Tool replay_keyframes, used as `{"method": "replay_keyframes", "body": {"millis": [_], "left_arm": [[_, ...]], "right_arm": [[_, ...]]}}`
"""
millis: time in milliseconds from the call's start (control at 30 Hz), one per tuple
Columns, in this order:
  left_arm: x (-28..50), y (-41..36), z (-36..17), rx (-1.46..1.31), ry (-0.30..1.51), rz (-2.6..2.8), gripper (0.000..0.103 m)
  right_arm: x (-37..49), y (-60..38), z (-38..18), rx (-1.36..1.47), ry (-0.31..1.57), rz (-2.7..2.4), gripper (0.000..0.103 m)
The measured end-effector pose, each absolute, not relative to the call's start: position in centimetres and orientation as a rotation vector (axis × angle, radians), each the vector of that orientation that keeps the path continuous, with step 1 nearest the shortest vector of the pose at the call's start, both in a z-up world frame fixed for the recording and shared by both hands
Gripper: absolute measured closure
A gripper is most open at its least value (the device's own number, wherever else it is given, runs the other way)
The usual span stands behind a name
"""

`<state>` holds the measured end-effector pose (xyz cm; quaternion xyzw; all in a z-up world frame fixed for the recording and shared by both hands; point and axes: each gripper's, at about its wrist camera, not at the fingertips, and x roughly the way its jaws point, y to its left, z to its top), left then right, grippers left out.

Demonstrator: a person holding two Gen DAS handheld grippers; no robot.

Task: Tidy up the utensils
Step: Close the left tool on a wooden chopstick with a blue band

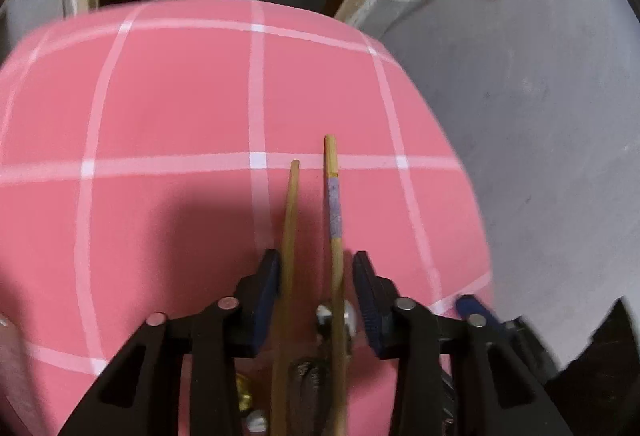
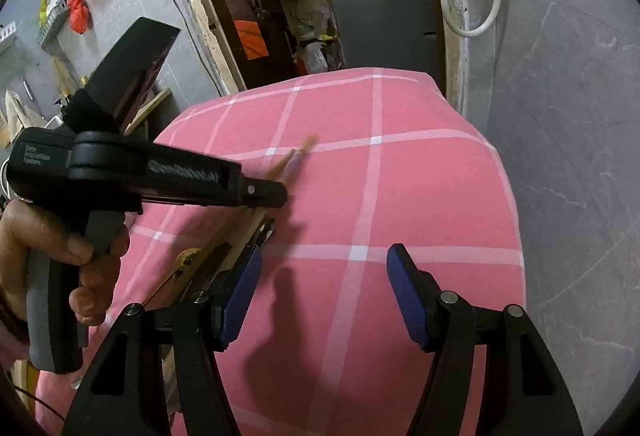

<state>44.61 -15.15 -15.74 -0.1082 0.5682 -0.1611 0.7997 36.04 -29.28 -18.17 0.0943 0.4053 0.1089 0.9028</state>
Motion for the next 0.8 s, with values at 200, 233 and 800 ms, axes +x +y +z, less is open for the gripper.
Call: {"method": "replay_keyframes", "body": {"millis": [200, 233, 800], "left_arm": [[44.6, -12.7, -16.3, -0.3, 1.25, -0.378, 0.093], [44.3, -12.2, -16.2, -0.316, 1.245, -0.385, 0.093], [38.9, -7.5, -14.4, -0.451, 1.187, -0.422, 0.095]], "right_arm": [[35.5, -28.3, -17.9, 0.205, 0.834, 0.227, 0.043], [35.5, -28.2, -18.0, 0.207, 0.835, 0.231, 0.043], [34.4, -25.3, -17.8, 0.179, 0.866, 0.261, 0.055]]}}
